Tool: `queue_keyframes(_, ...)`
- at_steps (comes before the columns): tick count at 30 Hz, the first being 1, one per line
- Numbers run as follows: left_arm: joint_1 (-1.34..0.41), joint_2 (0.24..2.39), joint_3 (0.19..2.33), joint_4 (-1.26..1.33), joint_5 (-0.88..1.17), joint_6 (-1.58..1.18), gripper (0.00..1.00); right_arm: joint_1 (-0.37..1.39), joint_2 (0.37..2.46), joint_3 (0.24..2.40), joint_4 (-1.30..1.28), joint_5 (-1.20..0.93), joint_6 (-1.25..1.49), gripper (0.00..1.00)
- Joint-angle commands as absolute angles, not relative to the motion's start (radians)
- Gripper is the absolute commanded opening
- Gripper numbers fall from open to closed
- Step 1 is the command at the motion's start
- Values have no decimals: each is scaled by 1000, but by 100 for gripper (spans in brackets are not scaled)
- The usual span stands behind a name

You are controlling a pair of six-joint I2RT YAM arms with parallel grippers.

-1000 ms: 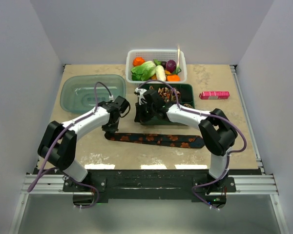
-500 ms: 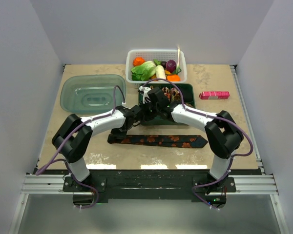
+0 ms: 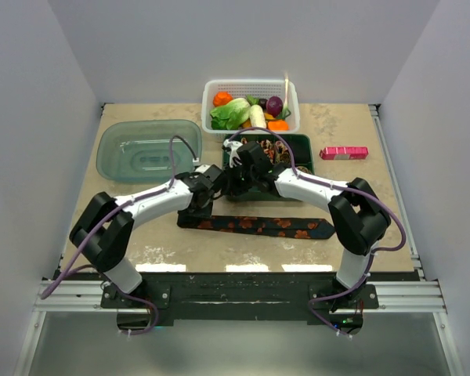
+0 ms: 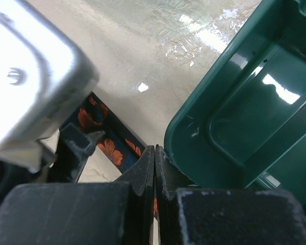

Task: Roll the ties
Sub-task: Roll the tie at the center of the board.

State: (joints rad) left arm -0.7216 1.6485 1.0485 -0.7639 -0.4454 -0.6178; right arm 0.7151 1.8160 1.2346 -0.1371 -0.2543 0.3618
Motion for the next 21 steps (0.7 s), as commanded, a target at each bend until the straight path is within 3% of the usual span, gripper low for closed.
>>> queue_keyframes(1,-724,1551,1034,-666,-413,-643,59,696,1782,1221,-158,-215,334,0)
queue_keyframes(10,-655,1418,957,-557,-233,-615,61,703,1760,1220,-135,-256,325,0)
queue_keyframes(16,-488,1257,847,-457,-57,-583,62,775,1759,1250,-130,-264,305,0)
queue_keyframes(21,-330,1128,792,-423,52,-569,75,853,1796,1302,-103,-290,305,0)
